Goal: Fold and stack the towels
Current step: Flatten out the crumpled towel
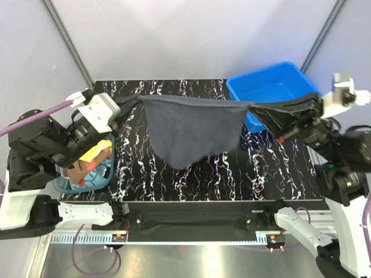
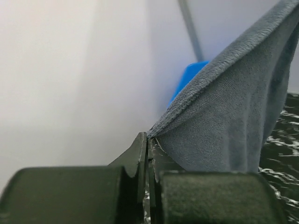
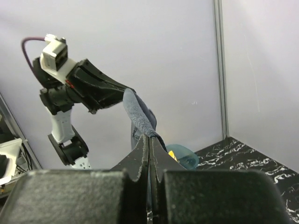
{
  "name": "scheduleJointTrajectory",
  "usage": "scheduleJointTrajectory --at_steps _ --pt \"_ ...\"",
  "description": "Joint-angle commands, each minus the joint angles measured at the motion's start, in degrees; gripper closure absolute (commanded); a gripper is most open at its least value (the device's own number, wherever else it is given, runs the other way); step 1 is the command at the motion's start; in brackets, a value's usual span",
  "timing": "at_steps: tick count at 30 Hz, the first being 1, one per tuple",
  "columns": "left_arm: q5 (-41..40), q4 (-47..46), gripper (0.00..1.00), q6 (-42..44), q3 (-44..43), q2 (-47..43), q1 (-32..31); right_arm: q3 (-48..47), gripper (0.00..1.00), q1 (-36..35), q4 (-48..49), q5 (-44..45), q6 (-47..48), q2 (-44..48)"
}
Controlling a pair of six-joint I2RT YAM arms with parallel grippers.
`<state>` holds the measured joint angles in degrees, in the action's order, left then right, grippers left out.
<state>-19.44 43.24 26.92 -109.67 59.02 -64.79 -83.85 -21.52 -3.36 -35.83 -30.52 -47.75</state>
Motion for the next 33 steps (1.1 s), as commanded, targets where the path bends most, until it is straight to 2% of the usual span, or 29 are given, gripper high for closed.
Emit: scheduleJointTrajectory --at_steps 1,6,8,10,11,12,15,17,19,20,24,27,28,29,33 --pt "-4.2 2.81 1.0 -2.04 -2.39 1.26 -1.91 0.8 1.0 0.34 2.56 3.4 -2.35 1.16" --pt "-6.22 4.74 1.0 -1.17 -7.92 4.16 -3.93 -4.02 1.0 0.34 -0.76 6.12 -1.74 -0.84" --pt "-7.7 2.74 1.0 1.11 -7.32 5.04 -3.94 -5.7 1.0 0.34 -2.35 8.58 -0.16 -3.04" --pt "-12.88 -2.43 1.0 5.06 -3.81 5.83 -3.24 -8.16 1.0 0.34 -4.46 11.29 1.33 -7.35" --pt "-12.99 -3.25 1.0 5.86 -3.36 7.58 -1.32 -8.86 1.0 0.34 -4.82 12.27 1.87 -8.93" --pt "-6.12 -2.38 1.0 3.52 -6.06 9.08 6.79 -10.18 1.0 0.34 -4.91 13.32 2.48 -12.42" --pt "7.01 0.09 1.0 -0.28 -8.02 15.67 24.38 -14.57 1.0 0.42 -5.08 16.41 5.29 -21.11" --pt "10.63 -0.18 1.0 -0.72 -8.89 20.92 30.48 -17.12 1.0 1.12 -4.21 17.12 5.83 -28.58" --pt "12.75 -1.66 1.0 -1.77 -8.46 24.1 33.84 -18.27 1.0 2.26 -0.96 15.1 4.43 -33.96" --pt "14.33 -2.63 1.0 -2.48 -8.02 25.51 38.12 -19.58 1.0 3.31 1.48 14.31 3.9 -39.56" --pt "21.53 -6.06 1.0 -6.78 -8.98 38.49 46.49 -25.9 1.0 5.69 6.59 10.19 1.26 -54.96" --pt "23.04 -8.69 1.0 -6.35 -11.0 45.89 48.53 -34.16 1.0 7.01 9.06 7.02 -1.29 -68.06" --pt "23.57 -9.31 1.0 -6.18 -11.79 51.4 48.8 -36.53 1.0 7.45 9.85 5.96 -3.03 -71.49" --pt "24.18 -9.93 1.0 -6.26 -14.93 54.06 49.49 -41.52 1.0 7.8 11.08 5.08 -4.01 -77.87" --pt "24.19 -13.52 1.0 -9.15 -24.07 67.78 51.87 -55.95 1.0 9.3 11.61 4.81 -7.09 -92.94"
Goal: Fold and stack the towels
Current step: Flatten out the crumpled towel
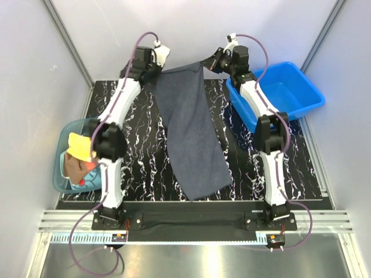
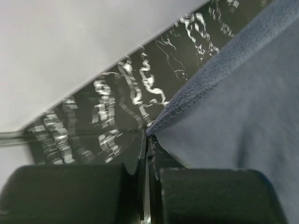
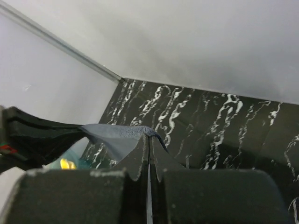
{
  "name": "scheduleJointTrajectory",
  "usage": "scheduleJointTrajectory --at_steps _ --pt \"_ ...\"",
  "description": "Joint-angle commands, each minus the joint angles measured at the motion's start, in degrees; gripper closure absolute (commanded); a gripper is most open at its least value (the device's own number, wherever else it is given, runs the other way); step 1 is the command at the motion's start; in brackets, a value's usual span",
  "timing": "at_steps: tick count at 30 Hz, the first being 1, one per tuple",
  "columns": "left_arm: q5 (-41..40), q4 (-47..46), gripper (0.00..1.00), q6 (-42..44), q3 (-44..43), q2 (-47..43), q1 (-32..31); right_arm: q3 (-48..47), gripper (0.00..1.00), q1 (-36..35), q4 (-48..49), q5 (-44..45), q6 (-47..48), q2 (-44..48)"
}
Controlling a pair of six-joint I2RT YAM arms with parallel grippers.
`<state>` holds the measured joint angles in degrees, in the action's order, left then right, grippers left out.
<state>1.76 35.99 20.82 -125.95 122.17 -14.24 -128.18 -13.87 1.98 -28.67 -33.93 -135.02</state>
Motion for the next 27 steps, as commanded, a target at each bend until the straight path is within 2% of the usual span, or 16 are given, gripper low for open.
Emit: scheduleJointTrajectory --at_steps 1,2,4,9,12,15,18,19,23,24,27 --pt "2.55 -7.32 1.0 -3.5 -9.04 6.57 1.75 -14.7 1.0 1.91 6.2 -2.27 -4.03 -8.56" --pt "2.9 -8.38 1.0 -3.85 -10.01 9.72 2.46 -19.78 1.0 2.09 6.11 -1.92 -4.3 -13.2" --pt "4.81 -15.98 1.0 -6.74 -9.15 12.2 3.6 -20.45 1.0 3.83 9.07 2.62 -4.04 -17.62" --pt "4.92 -17.44 1.0 -7.02 -7.91 12.83 3.61 -18.16 1.0 4.64 10.33 3.27 -2.2 -17.38" --pt "6.93 -14.74 1.0 -6.85 -6.33 10.91 3.34 -16.23 1.0 4.73 6.38 2.57 -0.7 -16.07" --pt "6.25 -15.41 1.0 -4.13 3.84 5.64 1.15 -9.74 1.0 4.73 2.78 0.02 0.44 -12.03" --pt "-0.16 -14.55 1.0 -0.69 13.26 -0.87 -2.63 -0.08 1.0 4.64 -3.11 0.1 0.54 -5.53" --pt "-0.96 -13.67 1.0 -0.95 14.67 -3.06 -3.33 6.04 1.0 4.55 -3.99 -0.16 0.36 -3.51" --pt "-1.15 -12.34 0.99 -4.72 25.29 -9.29 -6.23 19.61 1.0 4.29 -11.52 2.47 0.89 7.98" --pt "-0.97 -12.78 0.97 -5.43 30.36 -10.45 -6.76 21.72 1.0 4.29 -13.73 3.0 0.19 9.41" --pt "0.43 -12.26 0.89 -8.15 35.93 -13.62 -7.64 31.21 1.0 4.29 -17.18 2.83 -0.25 14.69"
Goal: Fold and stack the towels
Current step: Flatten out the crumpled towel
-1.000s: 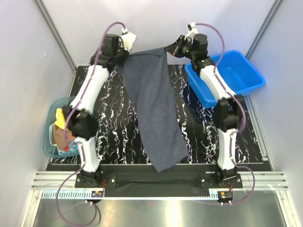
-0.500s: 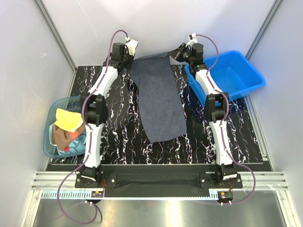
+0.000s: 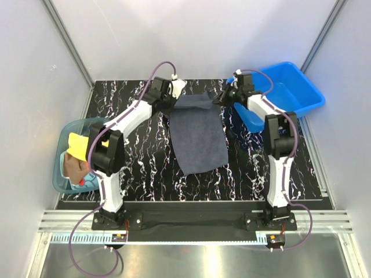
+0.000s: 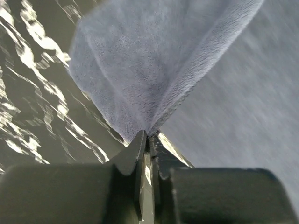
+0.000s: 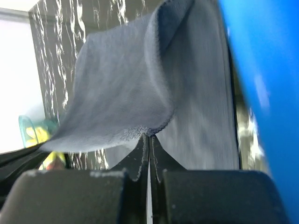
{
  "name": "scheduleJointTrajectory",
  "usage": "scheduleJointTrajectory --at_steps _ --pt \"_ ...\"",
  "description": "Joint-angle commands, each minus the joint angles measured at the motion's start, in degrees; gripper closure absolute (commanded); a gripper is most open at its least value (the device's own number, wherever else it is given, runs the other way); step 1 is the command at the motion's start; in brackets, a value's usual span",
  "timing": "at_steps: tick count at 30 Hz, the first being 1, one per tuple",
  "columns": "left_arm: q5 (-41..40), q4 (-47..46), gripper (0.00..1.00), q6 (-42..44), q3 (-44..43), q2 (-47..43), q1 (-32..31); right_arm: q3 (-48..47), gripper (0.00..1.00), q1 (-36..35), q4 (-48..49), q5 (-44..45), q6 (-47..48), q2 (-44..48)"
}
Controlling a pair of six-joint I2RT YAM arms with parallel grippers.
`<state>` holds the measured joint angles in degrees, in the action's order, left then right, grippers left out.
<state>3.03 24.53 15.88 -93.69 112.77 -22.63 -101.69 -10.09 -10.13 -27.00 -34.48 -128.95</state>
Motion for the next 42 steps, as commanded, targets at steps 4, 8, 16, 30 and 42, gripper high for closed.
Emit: scheduleJointTrajectory --at_steps 4,8,16,30,42 --pt "-4.33 -0.81 0.76 -5.42 8.44 -6.33 -2.4 19.3 1.0 0.33 -2.44 0.2 0.55 16.16" --pt "-3.91 1.58 0.52 -13.74 9.39 -7.73 -1.45 28.46 1.0 -0.63 -3.49 1.42 1.96 22.85" --pt "0.57 -5.53 0.47 -35.21 21.95 -16.08 5.4 44.8 1.0 -1.6 -2.27 4.24 0.82 33.21" --pt "16.66 -17.67 0.51 -37.23 16.61 -1.6 8.92 50.71 0.94 -1.52 2.84 6.7 -0.85 34.9" --pt "12.0 -17.77 0.55 -37.33 13.45 6.23 7.08 50.71 0.94 -1.6 3.1 6.18 0.29 35.25"
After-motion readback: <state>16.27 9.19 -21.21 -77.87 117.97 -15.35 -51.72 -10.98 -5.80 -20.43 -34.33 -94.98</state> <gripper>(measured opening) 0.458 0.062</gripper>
